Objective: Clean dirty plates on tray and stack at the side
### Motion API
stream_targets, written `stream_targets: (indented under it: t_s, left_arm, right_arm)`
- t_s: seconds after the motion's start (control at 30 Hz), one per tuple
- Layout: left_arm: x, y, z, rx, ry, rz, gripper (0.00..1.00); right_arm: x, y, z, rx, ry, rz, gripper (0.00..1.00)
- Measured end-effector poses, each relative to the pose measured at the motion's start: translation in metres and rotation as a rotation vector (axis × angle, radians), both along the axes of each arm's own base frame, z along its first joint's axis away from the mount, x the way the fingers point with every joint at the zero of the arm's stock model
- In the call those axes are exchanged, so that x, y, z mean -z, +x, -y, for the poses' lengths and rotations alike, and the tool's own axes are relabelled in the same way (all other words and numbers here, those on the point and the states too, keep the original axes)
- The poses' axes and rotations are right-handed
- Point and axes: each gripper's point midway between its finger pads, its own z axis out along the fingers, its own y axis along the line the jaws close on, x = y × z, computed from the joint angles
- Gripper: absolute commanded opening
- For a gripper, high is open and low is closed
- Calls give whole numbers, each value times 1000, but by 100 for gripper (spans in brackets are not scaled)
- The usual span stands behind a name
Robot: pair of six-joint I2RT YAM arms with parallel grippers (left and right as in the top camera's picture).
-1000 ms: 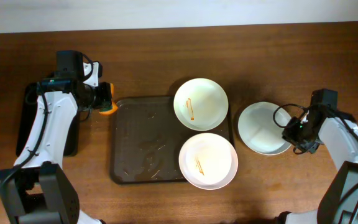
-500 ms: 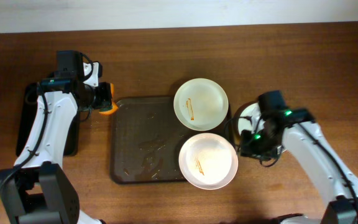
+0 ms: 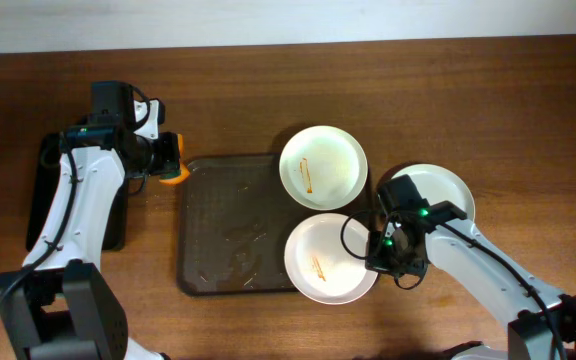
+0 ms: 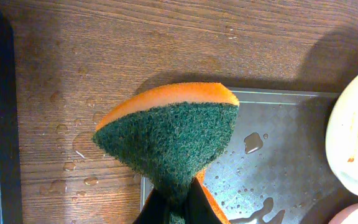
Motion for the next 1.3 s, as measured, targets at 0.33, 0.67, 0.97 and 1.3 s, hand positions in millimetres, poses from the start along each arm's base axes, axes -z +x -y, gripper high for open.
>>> stream_targets:
  t_s: [0.33,0.67,0.97,1.3]
  left_arm:
    - [0,0,0,0,0,0,0]
    - [2,-5,0,0,-1,-24,0]
    - [19,-22,33,82,-2,-78,0]
    - [76,-69,55,334,38,-165,0]
  right_arm:
    - [0,42,-147,71,175,211,10]
    - [14,93,-149,108,200,350,14]
    - [18,95,-152,201,228,317,4]
    - [18,78,-169,105,309,237,4]
